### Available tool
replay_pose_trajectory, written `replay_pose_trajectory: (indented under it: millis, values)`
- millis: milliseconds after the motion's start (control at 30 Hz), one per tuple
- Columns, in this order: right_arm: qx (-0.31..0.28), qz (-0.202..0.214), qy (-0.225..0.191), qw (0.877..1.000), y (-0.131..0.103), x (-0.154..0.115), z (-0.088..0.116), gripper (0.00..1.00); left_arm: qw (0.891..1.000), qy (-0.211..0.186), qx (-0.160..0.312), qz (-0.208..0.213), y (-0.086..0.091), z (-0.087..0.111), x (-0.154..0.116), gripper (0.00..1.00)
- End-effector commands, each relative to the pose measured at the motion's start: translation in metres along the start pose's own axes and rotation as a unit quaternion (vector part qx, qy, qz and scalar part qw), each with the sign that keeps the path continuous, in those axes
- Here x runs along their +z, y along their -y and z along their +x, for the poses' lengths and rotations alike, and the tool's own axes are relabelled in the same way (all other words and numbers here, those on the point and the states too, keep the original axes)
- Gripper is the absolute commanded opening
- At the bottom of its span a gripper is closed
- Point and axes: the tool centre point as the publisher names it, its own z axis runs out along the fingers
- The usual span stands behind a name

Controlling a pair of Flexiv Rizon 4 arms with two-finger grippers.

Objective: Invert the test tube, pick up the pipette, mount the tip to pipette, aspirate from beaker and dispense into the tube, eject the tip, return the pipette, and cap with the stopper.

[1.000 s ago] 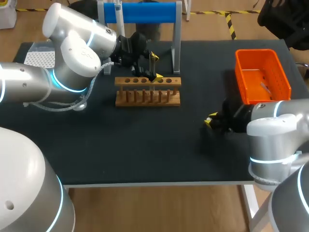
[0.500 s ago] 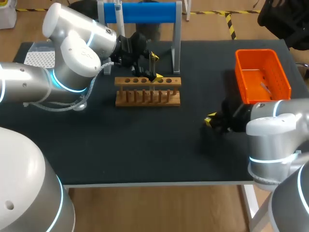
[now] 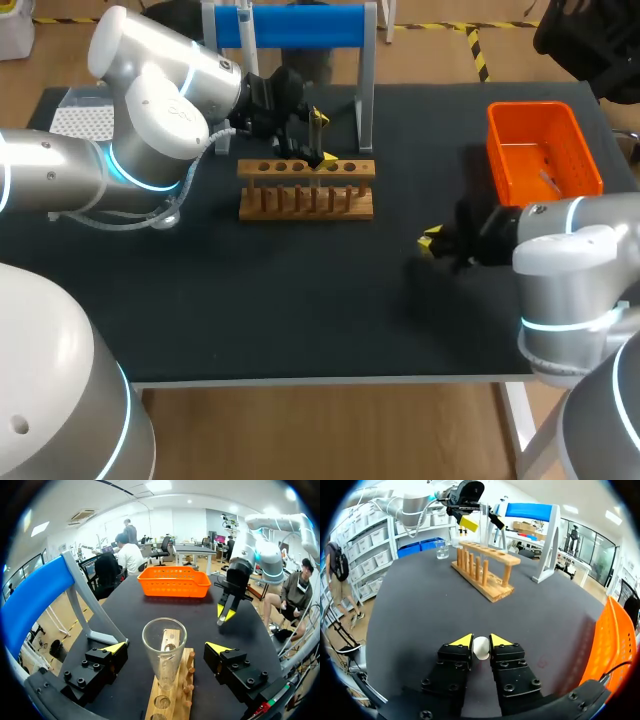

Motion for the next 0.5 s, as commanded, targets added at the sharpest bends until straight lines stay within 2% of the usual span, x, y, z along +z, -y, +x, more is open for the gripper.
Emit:
replay_pose_trajectory:
  millis: [33, 500]
  values:
    - [-0.005, 0.010, -0.022, 1.000, -0.016, -0.006, -0.009, 0.00, 1.000, -0.001, 0.001, 0.001, -0.001, -0.001, 0.000, 1.00]
    - [-0.050, -0.017, -0.061, 0.997, -0.079, -0.010, -0.029, 0.00, 1.000, -0.001, 0.001, 0.001, -0.001, -0.001, 0.000, 1.00]
